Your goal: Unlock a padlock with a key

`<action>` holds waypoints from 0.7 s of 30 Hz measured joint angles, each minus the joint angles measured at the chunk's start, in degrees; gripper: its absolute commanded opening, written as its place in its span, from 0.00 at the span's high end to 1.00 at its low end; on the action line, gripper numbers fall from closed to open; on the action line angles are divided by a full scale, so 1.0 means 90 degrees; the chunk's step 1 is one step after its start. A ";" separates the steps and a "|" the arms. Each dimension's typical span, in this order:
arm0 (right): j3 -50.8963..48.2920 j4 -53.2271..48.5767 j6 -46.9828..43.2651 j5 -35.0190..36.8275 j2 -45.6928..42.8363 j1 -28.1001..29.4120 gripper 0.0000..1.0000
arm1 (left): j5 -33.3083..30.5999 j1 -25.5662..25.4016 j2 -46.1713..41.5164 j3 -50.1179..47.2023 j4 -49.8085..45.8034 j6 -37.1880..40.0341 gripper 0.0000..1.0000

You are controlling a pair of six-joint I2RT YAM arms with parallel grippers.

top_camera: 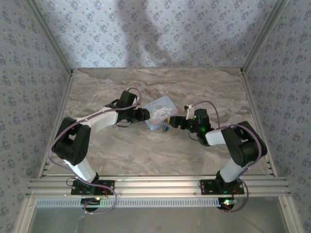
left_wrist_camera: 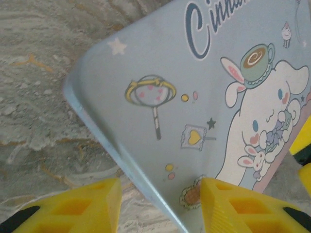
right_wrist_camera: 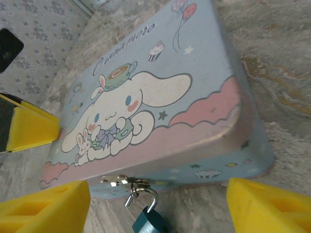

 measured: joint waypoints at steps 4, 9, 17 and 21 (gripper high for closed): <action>-0.0240 -0.0102 -0.0070 -0.0236 -0.0316 -0.0199 0.24 | -0.0087 0.0000 -0.0444 0.0017 -0.0340 0.0029 0.53; -0.0304 -0.0257 -0.0136 -0.0474 -0.0556 -0.0148 0.22 | -0.0068 -0.0036 -0.0920 0.0304 -0.0549 0.0051 0.53; -0.0289 -0.0109 -0.0131 -0.0529 -0.0408 0.0294 0.21 | 0.0143 -0.0359 -0.0563 0.1156 -0.0542 0.0056 0.55; -0.0231 0.0141 -0.0034 -0.0573 0.0024 0.0330 0.21 | 0.0282 -0.0495 -0.0017 0.1462 -0.0544 0.0104 0.56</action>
